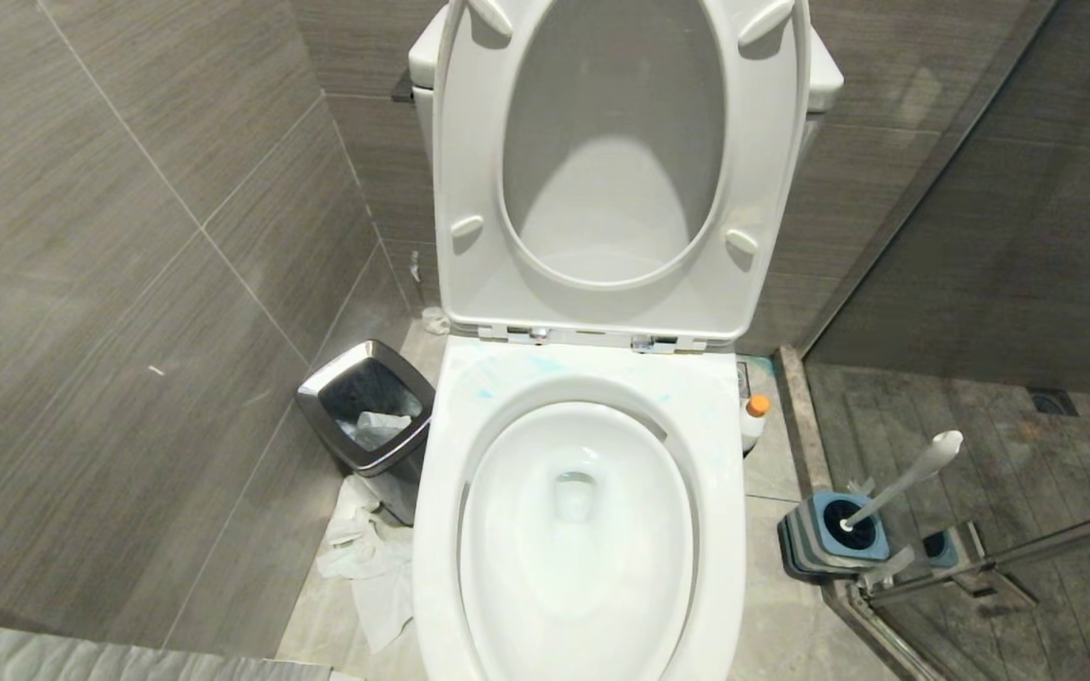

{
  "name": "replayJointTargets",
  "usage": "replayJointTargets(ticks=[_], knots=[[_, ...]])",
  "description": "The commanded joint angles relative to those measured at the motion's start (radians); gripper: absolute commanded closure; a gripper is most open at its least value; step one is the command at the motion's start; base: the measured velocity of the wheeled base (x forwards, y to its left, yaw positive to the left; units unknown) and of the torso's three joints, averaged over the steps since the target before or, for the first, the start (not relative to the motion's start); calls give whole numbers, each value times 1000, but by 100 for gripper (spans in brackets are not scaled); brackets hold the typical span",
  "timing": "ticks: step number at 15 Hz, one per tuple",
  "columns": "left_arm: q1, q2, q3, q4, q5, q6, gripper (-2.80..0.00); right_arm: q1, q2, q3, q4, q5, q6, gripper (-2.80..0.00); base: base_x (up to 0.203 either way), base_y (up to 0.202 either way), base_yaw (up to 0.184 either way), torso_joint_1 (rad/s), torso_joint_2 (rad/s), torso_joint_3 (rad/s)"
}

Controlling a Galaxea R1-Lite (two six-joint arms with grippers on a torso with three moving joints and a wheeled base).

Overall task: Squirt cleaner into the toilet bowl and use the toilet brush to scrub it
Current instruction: Pour in the cleaning agent

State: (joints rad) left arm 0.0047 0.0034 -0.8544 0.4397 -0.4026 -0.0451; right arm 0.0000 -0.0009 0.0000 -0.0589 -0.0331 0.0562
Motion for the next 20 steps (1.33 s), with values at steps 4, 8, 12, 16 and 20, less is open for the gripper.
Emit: replayJointTargets(ticks=[4,8,12,16,20], knots=[[0,-3,58,0,-4,18,0,0,1,25,-1,-1,1,0,0,0,0,0,0,0],[0,-3,229,-58,86,104,0,0,1,25,-1,-1,0,0,0,0,0,0,0,0],[0,-3,532,-405,210,110,0,0,1,25,-1,-1,1,0,0,0,0,0,0,0],[0,-3,830,-715,290,129,0,0,1,25,-1,-1,1,0,0,0,0,0,0,0],[0,-3,856,-596,374,146,0,0,1,25,-1,-1,1,0,0,0,0,0,0,0]])
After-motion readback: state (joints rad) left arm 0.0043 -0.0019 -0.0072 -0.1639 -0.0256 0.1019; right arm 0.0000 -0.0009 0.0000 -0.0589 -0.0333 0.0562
